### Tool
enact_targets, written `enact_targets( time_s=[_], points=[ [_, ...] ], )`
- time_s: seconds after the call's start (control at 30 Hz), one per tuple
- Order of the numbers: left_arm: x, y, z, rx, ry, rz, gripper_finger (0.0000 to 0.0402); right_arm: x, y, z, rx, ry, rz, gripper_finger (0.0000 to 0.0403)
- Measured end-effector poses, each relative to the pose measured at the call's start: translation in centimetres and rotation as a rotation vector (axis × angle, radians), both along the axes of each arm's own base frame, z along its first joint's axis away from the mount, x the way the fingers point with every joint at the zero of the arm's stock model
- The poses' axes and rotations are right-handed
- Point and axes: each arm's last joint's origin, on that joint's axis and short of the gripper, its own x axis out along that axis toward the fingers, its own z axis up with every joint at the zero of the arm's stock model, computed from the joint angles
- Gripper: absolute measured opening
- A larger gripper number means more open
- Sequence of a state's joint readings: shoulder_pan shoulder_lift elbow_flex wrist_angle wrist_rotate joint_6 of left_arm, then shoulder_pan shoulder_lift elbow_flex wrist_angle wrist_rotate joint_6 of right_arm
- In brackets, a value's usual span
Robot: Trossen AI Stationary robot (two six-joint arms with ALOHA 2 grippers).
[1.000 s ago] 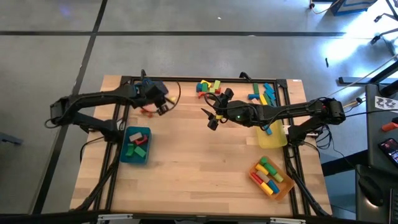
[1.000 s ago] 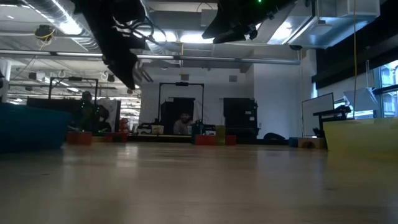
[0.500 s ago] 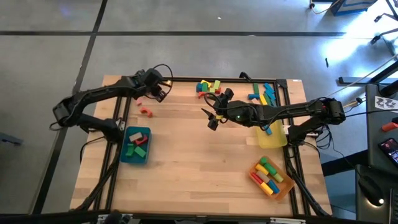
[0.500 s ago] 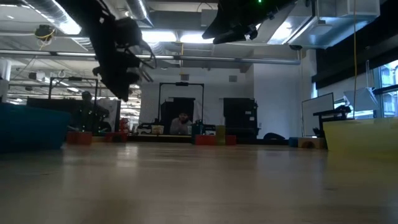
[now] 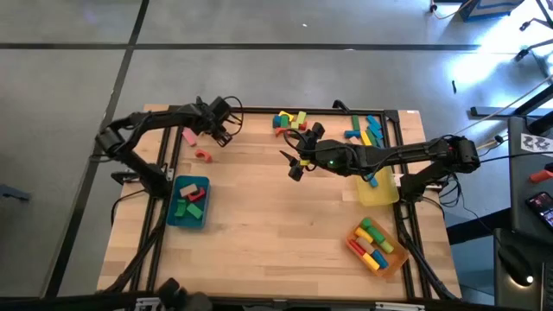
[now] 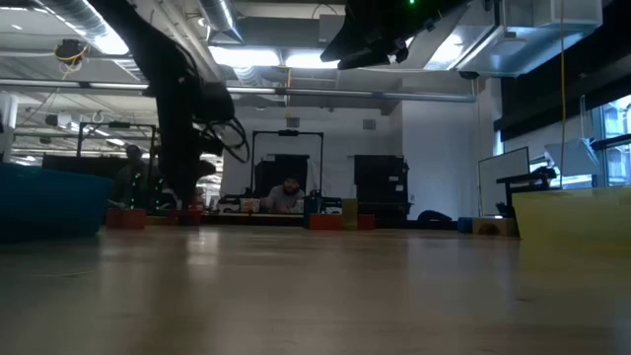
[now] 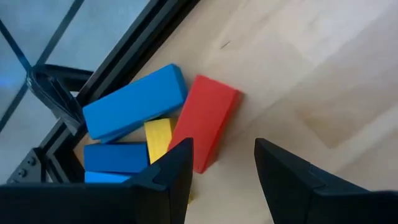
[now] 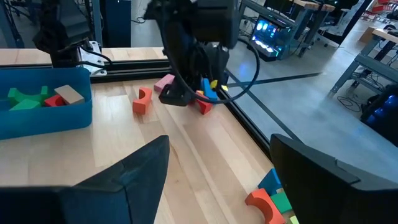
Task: Sort blocks by size
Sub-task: Put the red arch block into the blue bin
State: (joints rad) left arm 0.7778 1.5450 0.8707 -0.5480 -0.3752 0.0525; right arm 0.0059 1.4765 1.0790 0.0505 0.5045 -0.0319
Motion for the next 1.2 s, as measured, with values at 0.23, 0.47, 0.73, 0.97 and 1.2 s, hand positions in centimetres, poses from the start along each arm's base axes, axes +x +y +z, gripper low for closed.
enact_targets(
  time_s=[0.23, 0.47, 0.73, 0.97, 1.2],
  points=[
    [-0.6, 1.2, -1.2, -0.025, 0.043, 0.009, 0.0155, 0.0, 0.0, 0.0, 0.0, 0.0, 0.0, 0.028],
    [-0.7, 2.0, -1.3, 0.01, 0.05, -0.042, 0.0155, 0.0, 0.0, 0.0, 0.0, 0.0, 0.0, 0.028],
    [-0.7, 2.1, -1.3, -0.037, 0.021, -0.12, 0.0155, 0.0, 0.0, 0.0, 0.0, 0.0, 0.0, 0.028],
    [-0.8, 2.3, -1.3, -0.047, -0.003, -0.13, 0.0155, 0.0, 0.0, 0.0, 0.0, 0.0, 0.0, 0.028],
    [-0.8, 2.2, -1.4, -0.057, -0.026, -0.09, 0.0155, 0.0, 0.0, 0.0, 0.0, 0.0, 0.0, 0.028]
  ],
)
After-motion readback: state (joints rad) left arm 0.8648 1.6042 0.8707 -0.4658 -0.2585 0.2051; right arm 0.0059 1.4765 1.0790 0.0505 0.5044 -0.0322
